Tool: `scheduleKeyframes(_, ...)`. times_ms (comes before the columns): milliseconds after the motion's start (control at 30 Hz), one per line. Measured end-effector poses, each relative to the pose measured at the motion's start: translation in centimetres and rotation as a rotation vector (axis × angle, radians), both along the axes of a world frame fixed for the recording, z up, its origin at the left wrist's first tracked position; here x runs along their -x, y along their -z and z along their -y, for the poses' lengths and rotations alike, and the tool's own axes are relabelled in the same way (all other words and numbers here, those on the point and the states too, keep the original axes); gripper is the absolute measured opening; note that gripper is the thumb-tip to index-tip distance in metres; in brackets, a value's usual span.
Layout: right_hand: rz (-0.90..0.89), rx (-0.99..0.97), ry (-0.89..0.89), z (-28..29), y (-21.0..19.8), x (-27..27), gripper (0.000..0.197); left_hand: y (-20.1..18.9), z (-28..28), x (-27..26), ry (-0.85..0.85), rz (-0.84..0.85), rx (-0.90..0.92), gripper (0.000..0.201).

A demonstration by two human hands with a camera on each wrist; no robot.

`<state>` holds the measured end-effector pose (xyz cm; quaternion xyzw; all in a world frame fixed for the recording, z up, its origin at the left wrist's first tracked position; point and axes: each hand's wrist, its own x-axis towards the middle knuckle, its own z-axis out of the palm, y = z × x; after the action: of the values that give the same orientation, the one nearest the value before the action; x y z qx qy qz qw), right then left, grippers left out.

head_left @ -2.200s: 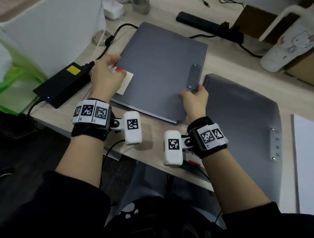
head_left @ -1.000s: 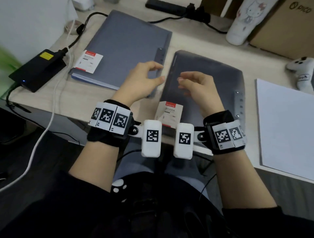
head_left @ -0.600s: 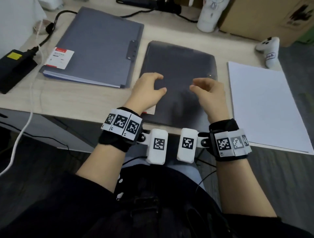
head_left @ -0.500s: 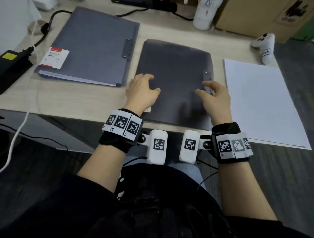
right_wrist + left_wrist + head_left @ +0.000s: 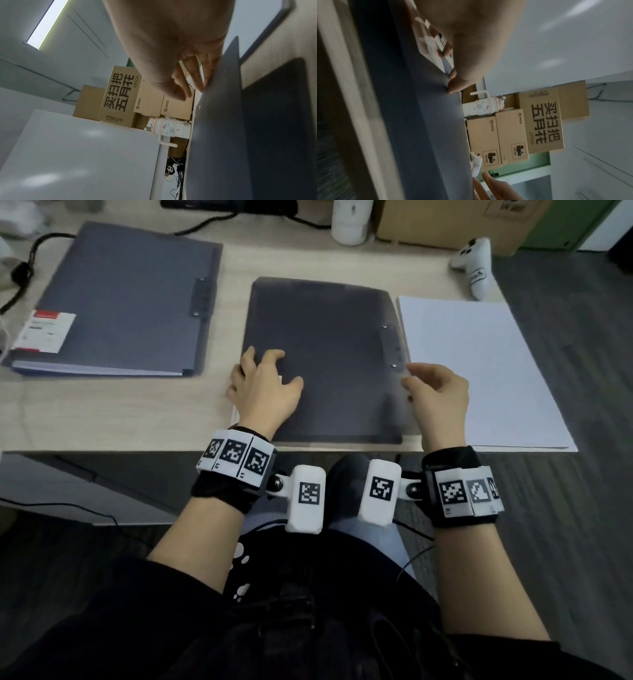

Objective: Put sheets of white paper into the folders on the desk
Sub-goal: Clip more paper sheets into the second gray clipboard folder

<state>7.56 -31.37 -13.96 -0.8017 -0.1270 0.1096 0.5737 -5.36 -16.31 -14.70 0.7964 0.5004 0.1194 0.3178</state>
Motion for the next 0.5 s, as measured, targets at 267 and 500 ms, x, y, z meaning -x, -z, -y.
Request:
scheduleKeyframes(267, -0.105, -0.209, 0.115, 1.6, 0.4, -0.8, 0.017, 0.0, 1.2, -0.9, 0.009, 0.014, 0.021, 0.051)
scheduleKeyframes(500, -0.116, -0.576, 0.074, 0.3, -3.9, 0.4, 0.012, -0.7, -0.1, -0.6, 0.001, 0.154, 0.12, 0.049)
